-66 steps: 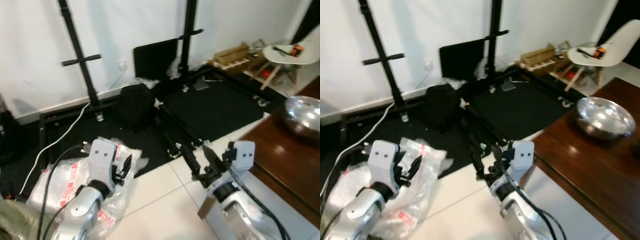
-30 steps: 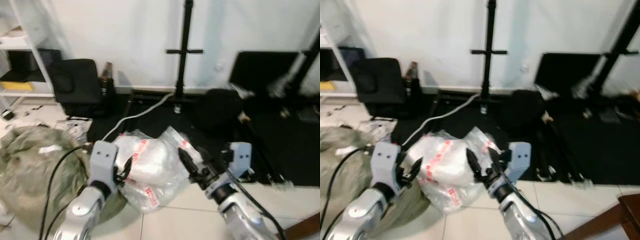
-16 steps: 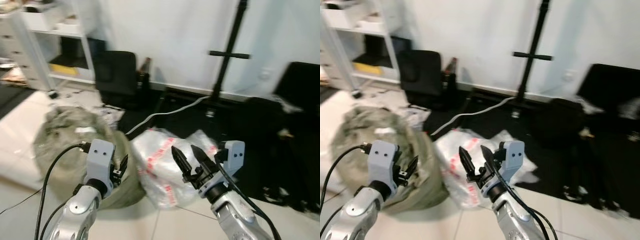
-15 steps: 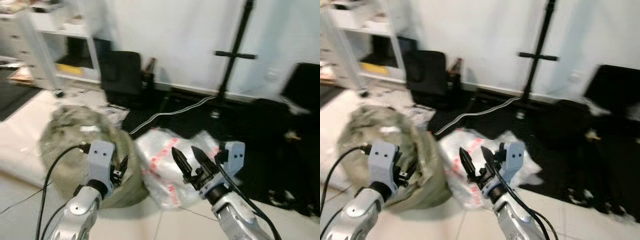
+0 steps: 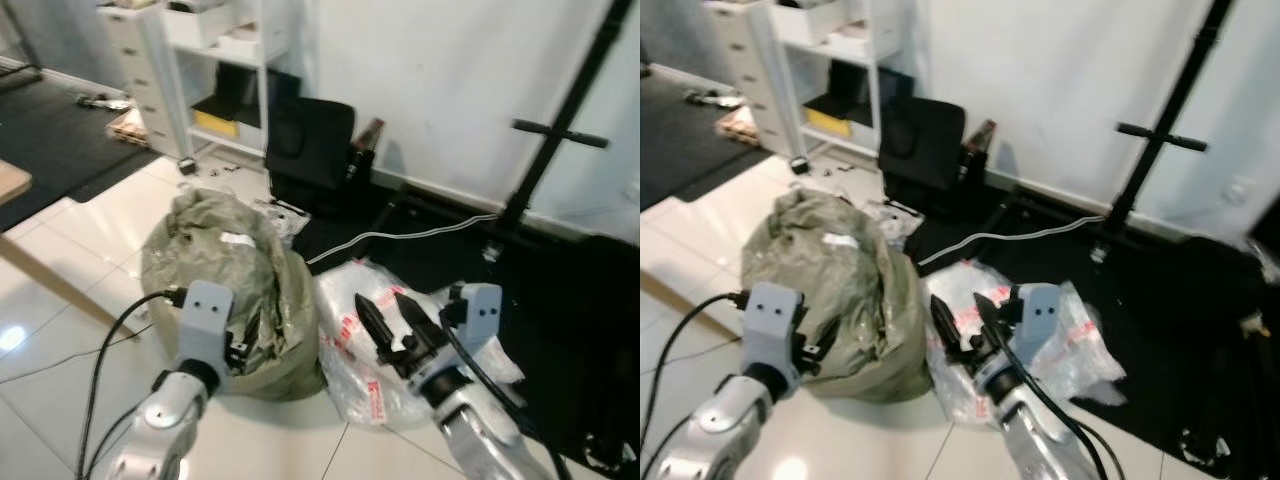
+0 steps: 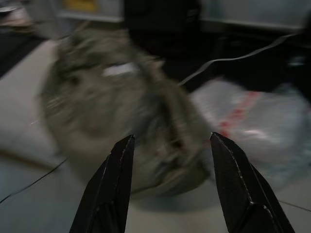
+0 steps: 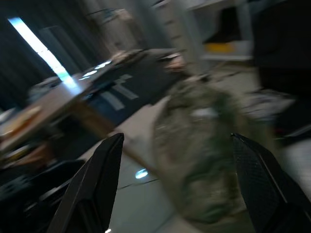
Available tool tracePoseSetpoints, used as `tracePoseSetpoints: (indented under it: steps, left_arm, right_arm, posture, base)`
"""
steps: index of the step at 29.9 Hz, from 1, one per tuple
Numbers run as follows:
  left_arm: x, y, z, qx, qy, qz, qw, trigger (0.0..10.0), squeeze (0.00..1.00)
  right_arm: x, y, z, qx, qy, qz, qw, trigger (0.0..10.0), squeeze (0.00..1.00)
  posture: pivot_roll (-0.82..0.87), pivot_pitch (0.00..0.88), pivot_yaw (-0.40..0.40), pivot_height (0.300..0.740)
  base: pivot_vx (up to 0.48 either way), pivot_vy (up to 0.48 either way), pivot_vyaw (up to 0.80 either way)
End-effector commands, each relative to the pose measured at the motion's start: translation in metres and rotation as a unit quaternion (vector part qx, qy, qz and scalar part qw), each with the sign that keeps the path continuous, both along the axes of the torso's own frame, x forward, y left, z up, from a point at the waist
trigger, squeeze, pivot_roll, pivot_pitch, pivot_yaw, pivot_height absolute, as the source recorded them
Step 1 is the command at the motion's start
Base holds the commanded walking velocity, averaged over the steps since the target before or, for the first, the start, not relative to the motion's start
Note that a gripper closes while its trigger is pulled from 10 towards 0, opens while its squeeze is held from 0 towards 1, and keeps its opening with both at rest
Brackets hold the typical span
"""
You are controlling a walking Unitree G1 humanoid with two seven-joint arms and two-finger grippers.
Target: Setting the table
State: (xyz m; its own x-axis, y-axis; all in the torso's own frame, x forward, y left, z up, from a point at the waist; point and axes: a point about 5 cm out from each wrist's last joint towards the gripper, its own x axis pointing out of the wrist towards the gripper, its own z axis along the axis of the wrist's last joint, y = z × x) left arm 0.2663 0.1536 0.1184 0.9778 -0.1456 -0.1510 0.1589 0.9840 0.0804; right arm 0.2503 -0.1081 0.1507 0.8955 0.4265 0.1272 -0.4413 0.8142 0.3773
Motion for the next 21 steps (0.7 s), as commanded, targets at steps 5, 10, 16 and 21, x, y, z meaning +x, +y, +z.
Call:
tracePoseSetpoints:
  steps: [5,10,16,21]
  left_arm:
    - [-0.0027,-0.0004,-0.0070,0.002,0.018,0.004,1.000,10.0,0.00]
    - [-0.0018,-0.0006,-0.0069,0.004,0.019,0.003,1.000,10.0,0.00]
    - [-0.0012,-0.0008,-0.0068,0.004,0.019,0.002,1.000,10.0,0.00]
    - [-0.0011,-0.0011,-0.0069,0.005,0.021,0.003,1.000,10.0,0.00]
  right_arm:
    - [-0.0008,-0.0034,-0.0043,0.003,0.012,-0.005,1.000,10.0,0.00]
    - [-0.0003,-0.0034,-0.0042,0.005,0.012,-0.005,1.000,10.0,0.00]
    - [-0.0001,-0.0034,-0.0041,0.006,0.011,-0.006,1.000,10.0,0.00]
    - [-0.0003,-0.0038,-0.0041,0.006,0.012,-0.006,1.000,10.0,0.00]
  posture:
    - [-0.03,0.000,0.087,0.740]
    - [-0.03,0.000,0.088,0.740]
    - [-0.03,0.000,0.089,0.740]
    - [-0.03,0.000,0.089,0.740]
  base:
    - [0.000,0.000,0.76]
    - [0.000,0.000,0.76]
    - [0.000,0.000,0.76]
    - [0.000,0.000,0.75]
